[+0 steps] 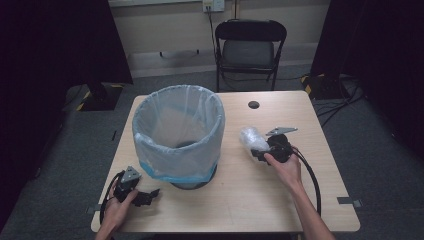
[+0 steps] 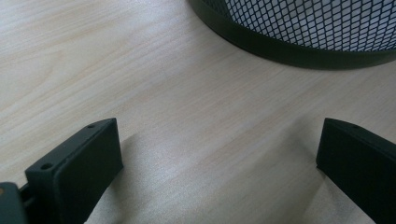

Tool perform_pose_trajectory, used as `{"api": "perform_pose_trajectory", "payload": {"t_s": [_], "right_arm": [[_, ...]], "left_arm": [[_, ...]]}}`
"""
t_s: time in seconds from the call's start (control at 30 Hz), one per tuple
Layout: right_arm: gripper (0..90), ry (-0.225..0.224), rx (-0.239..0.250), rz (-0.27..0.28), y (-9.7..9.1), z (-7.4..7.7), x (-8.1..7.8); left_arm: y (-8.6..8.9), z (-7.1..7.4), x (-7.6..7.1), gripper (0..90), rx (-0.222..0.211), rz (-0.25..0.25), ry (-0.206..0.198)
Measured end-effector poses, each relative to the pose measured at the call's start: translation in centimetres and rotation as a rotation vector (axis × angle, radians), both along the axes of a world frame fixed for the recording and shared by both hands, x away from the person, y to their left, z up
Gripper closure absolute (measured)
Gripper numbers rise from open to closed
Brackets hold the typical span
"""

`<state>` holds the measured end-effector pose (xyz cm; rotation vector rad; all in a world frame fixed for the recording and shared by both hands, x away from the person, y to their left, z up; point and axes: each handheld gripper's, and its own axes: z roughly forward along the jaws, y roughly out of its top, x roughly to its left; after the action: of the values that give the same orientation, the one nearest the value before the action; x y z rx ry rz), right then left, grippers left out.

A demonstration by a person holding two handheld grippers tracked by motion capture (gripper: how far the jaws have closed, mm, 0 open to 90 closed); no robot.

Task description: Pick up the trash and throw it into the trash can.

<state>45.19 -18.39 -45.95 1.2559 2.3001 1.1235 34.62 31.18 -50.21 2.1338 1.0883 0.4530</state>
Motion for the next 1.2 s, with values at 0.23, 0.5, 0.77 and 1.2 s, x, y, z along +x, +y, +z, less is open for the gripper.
{"api": "perform_pose_trajectory", "payload": {"t_s": [0.23, 0.5, 0.77, 1.2], "right_arm": [[36.0, -0.063, 0.045, -0.014, -0.3, 1.8, -0.9], [37.0, -0.123, 0.097, -0.021, -0.4, 3.8, -1.8], [37.3, -0.189, 0.140, -0.013, -0.1, 7.0, -2.4], [38.0, -0.251, 0.169, 0.003, 0.4, 10.6, -2.5]], "left_arm": [[0.0, 0.0, 0.0, 0.0, 0.000, 0.000, 0.000], [0.0, 0.0, 0.0, 0.0, 0.001, 0.000, 0.000], [0.0, 0.0, 0.0, 0.0, 0.004, -0.002, 0.000], [0.0, 0.0, 0.0, 0.0, 0.000, 0.000, 0.000]]}}
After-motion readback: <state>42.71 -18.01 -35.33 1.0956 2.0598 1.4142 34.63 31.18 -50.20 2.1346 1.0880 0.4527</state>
